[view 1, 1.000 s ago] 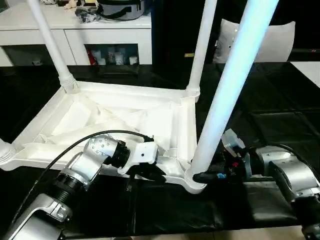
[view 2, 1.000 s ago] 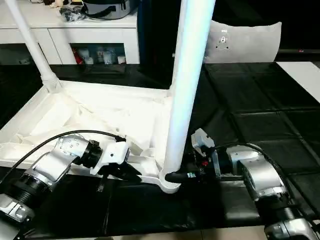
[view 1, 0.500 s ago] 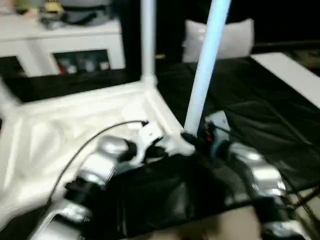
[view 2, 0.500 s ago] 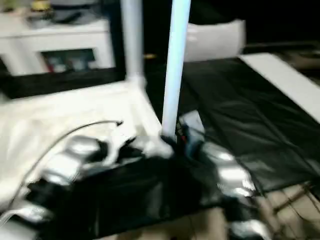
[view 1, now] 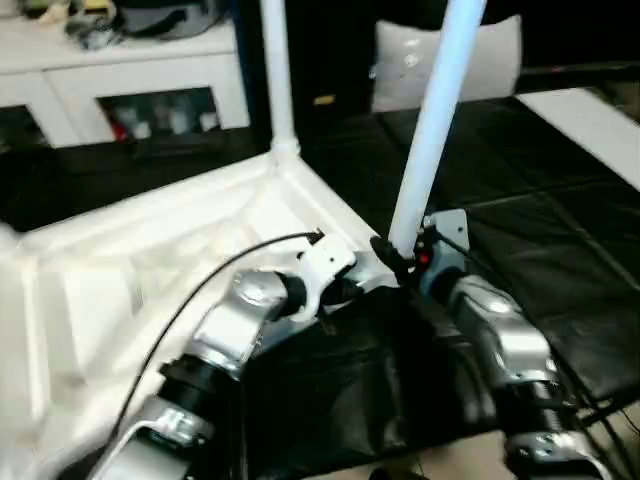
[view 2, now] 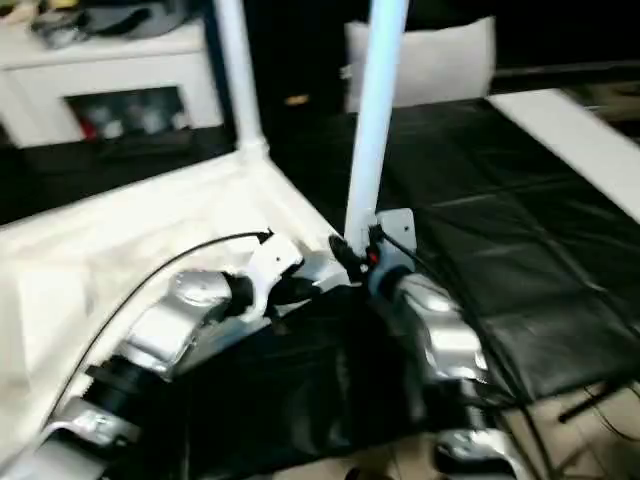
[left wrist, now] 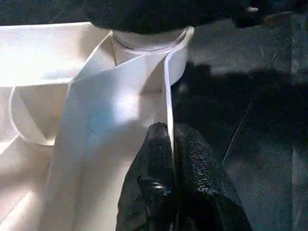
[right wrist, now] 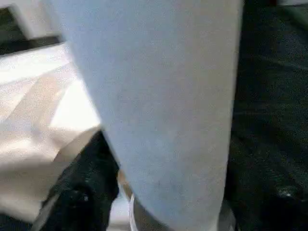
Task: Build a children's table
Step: Rotate leg to tighten
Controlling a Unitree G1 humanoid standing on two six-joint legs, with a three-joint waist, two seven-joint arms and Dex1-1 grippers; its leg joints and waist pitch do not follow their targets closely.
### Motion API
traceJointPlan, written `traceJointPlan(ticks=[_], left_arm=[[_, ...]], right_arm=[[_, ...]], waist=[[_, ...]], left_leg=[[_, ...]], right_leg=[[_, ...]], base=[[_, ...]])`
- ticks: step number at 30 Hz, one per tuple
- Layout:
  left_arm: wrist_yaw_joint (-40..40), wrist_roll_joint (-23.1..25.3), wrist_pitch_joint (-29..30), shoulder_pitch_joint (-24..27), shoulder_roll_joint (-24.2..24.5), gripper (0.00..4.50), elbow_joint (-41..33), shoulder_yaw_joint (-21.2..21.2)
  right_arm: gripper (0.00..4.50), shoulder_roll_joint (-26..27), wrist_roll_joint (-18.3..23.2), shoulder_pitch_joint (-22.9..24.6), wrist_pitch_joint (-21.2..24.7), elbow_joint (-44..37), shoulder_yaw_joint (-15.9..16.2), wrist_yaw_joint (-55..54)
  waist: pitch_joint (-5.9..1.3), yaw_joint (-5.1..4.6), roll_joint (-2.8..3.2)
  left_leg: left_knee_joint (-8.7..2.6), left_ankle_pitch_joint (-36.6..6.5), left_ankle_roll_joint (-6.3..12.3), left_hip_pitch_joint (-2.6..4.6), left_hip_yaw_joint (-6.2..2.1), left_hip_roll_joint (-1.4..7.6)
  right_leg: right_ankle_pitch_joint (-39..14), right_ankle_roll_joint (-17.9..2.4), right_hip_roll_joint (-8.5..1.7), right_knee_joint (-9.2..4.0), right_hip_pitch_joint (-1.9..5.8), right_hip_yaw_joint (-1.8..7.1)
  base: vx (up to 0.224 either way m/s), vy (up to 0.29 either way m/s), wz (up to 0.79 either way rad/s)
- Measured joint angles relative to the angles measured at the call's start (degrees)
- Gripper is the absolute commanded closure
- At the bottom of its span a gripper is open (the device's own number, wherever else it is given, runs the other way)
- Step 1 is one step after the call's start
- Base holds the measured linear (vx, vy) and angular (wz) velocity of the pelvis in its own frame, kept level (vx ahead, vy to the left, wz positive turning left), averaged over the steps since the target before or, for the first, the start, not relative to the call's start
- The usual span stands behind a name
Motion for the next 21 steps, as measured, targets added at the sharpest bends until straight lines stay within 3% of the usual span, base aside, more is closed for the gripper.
traceJointPlan(ticks=[5, 14, 20, 21], left_arm=[[-3.95, -0.24, -2.56, 0.15, 2.5, 4.5, 0.12, -0.86], [-19.6, -2.95, -11.35, 0.62, 11.07, 4.5, 0.18, -4.68], [-27.3, -3.01, -17.4, -0.45, 13.94, 4.5, 1.93, -6.59], [-28.12, -3.04, -18.09, -0.77, 14.1, 4.5, 2.41, -6.98]], right_arm=[[0.54, -5.52, 1.9, 1.65, 0.01, -1.38, 0.85, 9.71], [0.54, -19.67, 4.3, 4.41, -3.27, -5.33, 5.18, 32.82], [0.54, -21.8, 5.26, 4.54, -4.85, -5.52, 8.23, 42.53], [0.79, -22.34, 5.84, 4.51, -4.36, -5.61, 8.95, 44.2]], waist=[[0.01, 1.29, -0.01], [0.0, 3.47, 0.0], [-0.02, 4.03, -0.02], [-0.02, 4.08, -0.02]], left_leg=[[0.0, -0.03, 0.06, 0.19, 0.33, -0.06], [0.02, 0.1, 0.17, 0.33, 0.62, 0.02], [0.04, 0.21, 0.33, 0.38, 1.09, 0.04], [0.04, 0.22, 0.34, 0.38, 1.21, 0.04]], right_leg=[[-0.04, 0.17, 0.07, -0.02, -0.01, 0.56], [0.07, 0.33, 0.12, -0.02, 0.07, 0.84], [0.09, 0.34, 0.08, 0.0, 0.13, 1.27], [0.09, 0.35, 0.08, 0.01, 0.11, 1.38]], base=[[0.0, 0.0, 0.0], [0.0, 0.0, 0.0], [0.0, 0.0, 0.0], [0.0, 0.0, 0.0]])
